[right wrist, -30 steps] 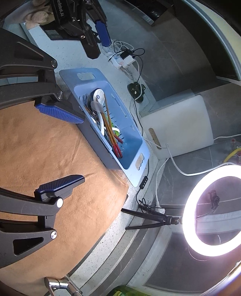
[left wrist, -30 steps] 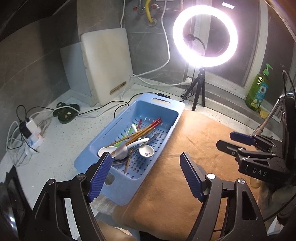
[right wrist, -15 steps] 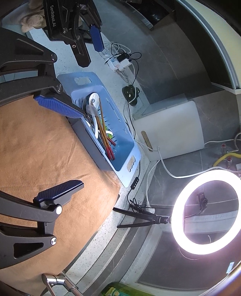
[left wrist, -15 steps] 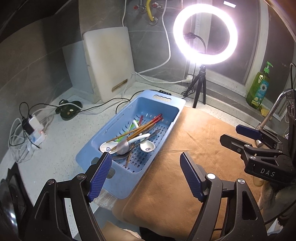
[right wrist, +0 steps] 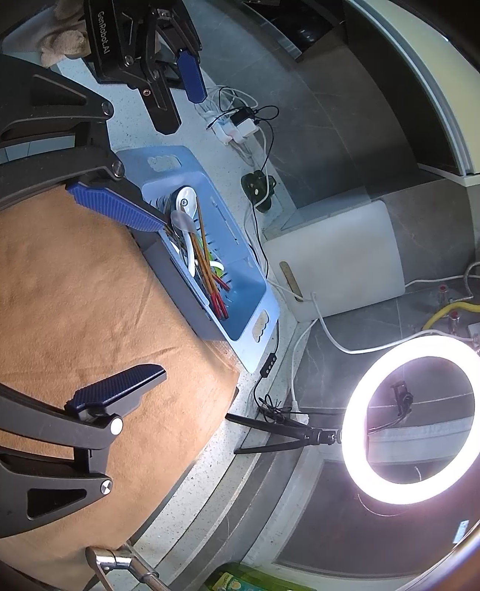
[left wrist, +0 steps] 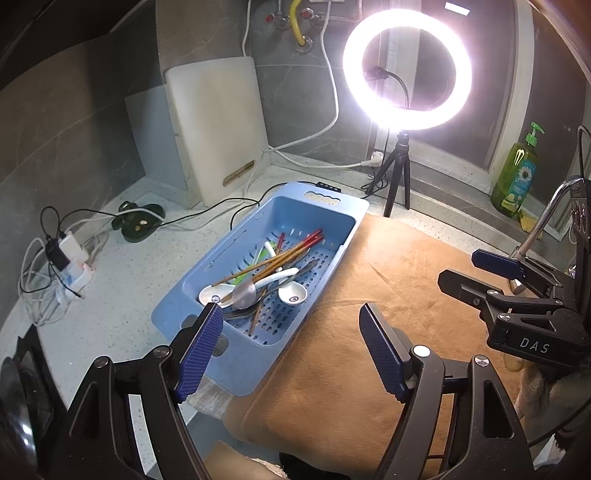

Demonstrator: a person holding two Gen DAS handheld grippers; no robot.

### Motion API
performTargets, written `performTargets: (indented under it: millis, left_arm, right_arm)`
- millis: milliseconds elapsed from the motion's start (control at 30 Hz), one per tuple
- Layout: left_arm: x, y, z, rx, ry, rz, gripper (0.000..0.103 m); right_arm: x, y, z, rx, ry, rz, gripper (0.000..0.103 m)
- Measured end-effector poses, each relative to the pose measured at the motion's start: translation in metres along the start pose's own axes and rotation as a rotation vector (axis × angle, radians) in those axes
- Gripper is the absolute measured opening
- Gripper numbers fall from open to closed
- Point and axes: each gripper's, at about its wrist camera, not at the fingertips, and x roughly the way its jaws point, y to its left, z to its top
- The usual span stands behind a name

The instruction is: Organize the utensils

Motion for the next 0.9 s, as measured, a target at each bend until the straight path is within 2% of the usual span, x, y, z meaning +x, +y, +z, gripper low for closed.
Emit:
performTargets:
  millis: [900]
  left_arm:
    - [0.0029,-0.0055,-0.0006,0.028,-0.002,0.002,0.077]
  right_arm:
    - [0.0032,-0.0055,-0.0022,0.010,0.016,0.000,0.072]
